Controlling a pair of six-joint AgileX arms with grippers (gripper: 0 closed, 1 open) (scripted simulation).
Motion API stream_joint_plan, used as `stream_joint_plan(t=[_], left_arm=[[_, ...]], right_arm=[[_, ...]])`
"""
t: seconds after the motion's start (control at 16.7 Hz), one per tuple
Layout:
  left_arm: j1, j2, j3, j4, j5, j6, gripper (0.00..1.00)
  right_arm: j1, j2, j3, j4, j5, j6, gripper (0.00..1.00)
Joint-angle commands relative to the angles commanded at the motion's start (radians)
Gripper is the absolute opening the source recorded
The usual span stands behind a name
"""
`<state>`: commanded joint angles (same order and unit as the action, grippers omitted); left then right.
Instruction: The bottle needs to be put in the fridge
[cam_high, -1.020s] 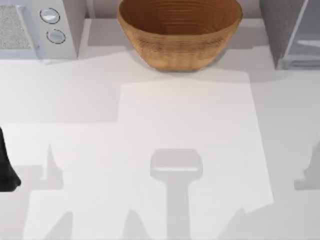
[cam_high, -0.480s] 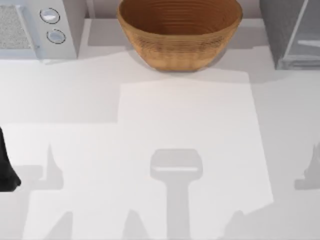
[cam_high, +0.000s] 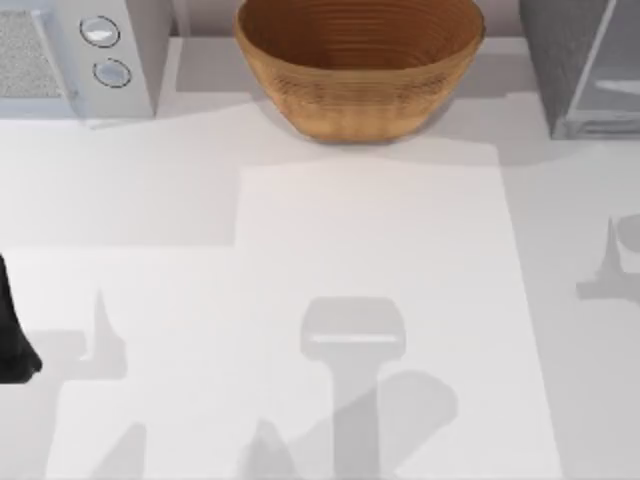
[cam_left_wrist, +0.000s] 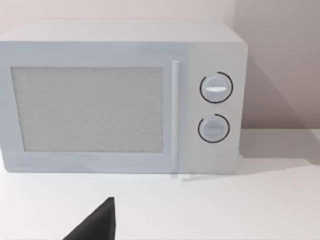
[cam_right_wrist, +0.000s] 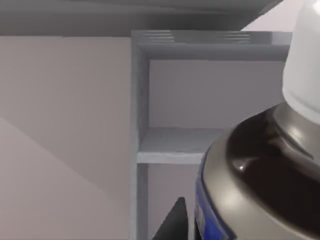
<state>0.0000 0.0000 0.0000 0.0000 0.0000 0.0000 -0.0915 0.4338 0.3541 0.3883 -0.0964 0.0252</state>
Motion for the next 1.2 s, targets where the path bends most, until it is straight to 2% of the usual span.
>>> stream_joint_plan(t=[0.42, 0.72, 0.96, 1.2], left_arm=[[0.0, 0.0, 0.0, 0.0, 0.0, 0.0, 1.0], [0.0, 0.0, 0.0, 0.0, 0.0, 0.0, 1.0], [0.0, 0.0, 0.0, 0.0, 0.0, 0.0, 1.0], [0.0, 0.0, 0.0, 0.0, 0.0, 0.0, 1.0]], right_arm=[[-0.092, 0.764, 0.368, 0.439, -0.109, 0.02, 0.01], [-0.148, 1.306, 0.532, 0.645, -0.146, 0.011, 0.01], [-0.178, 1.574, 0.603, 0.722, -0.156, -0.004, 0.01], [-0.188, 1.676, 0.629, 0.74, -0.159, -0.011, 0.01]])
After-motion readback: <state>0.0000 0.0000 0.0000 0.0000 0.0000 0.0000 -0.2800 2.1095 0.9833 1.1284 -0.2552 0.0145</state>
